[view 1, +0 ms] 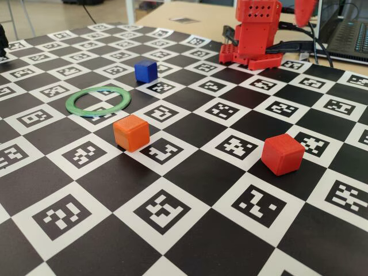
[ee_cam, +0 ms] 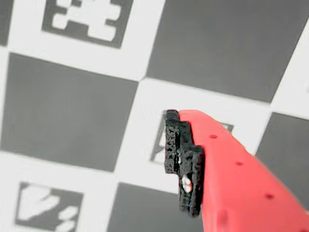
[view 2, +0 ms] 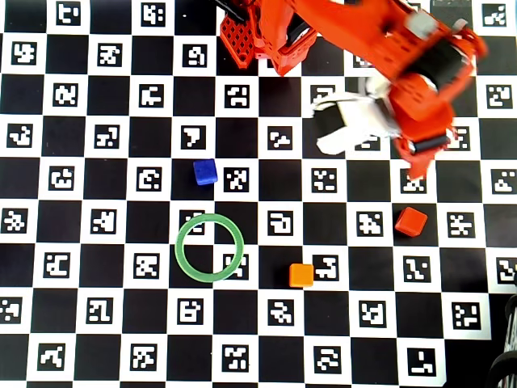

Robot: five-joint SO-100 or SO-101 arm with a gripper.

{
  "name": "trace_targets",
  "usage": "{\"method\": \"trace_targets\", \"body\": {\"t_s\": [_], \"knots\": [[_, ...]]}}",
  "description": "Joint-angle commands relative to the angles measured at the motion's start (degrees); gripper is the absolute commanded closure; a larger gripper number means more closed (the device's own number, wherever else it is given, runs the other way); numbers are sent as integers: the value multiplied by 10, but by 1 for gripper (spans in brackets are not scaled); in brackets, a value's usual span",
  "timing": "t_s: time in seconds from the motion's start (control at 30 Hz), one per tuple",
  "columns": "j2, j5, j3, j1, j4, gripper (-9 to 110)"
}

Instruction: Grab the red cube then put it in the green circle then put the blue cube on top and finally the orange cube on top

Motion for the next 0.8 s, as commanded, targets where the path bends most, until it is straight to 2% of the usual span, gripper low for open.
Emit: {"method": "trace_targets", "body": {"t_s": [0.0,0.17,0.37,0.77], "knots": [[-26,57,-105,-14,-2,64],[-61,142,-104,-11,-21,56],[-145,173,-102,5,-54,50],[-238,184,-134,10,-122,51]]}}
